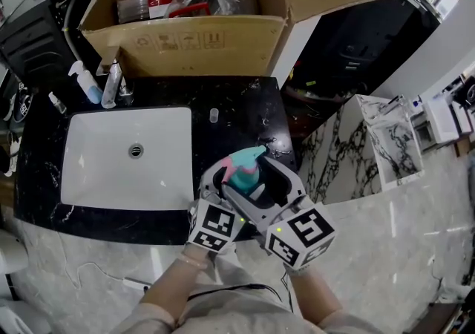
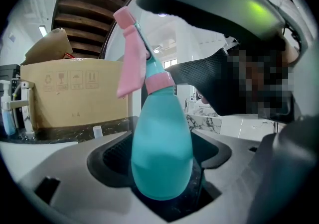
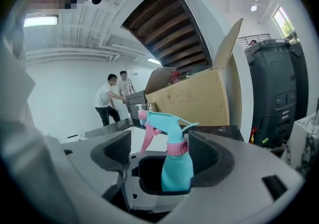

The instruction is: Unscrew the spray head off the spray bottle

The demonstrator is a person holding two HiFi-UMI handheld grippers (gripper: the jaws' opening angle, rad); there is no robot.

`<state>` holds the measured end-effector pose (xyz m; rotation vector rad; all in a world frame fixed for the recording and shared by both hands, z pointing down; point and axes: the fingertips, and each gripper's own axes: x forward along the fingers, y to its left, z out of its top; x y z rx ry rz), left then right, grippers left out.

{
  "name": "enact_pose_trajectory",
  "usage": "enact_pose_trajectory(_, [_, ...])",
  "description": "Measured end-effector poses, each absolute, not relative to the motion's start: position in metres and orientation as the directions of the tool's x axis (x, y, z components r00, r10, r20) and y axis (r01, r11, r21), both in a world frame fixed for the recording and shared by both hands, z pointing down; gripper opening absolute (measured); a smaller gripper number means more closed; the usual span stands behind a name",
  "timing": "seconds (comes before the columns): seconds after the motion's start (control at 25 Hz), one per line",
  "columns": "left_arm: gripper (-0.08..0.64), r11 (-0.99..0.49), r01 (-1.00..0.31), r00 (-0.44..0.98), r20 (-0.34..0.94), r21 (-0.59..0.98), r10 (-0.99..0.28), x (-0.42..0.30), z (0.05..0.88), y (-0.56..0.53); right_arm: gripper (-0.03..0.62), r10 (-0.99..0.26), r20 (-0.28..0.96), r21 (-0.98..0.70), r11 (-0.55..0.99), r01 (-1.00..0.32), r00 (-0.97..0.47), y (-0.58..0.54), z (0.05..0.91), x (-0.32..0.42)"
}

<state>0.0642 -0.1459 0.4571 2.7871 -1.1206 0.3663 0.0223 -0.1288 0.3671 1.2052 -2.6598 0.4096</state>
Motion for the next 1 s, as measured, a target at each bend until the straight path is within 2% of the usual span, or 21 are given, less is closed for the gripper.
enact_pose_trajectory(0.2, [0.368,-0.718,-0.696,0.696,0.263,0.018,-0.668,0.064,0.457,-0.146,0.376,-0.733,0.327,-0.094,0.602,-0.793,-0.596,-0.138,0.373,0.017])
enact_pose_trajectory(0.48, [0.367,-0.718,-0.696,0.697,0.254,0.015,-0.671,0.064,0.457,-0.146,0.393,-0.823,0.323,-0.060,0.476,-0.877,-0.468,-0.152,0.372,0.022])
enact_pose_trajectory(1.0, [0.368,-0.718,-0.696,0.697,0.258,0.016,-0.669,0.065,0.458,-0.146,0.383,-0.795,0.293,-0.121,0.520,-0.846,-0.531,-0.137,0.369,0.037])
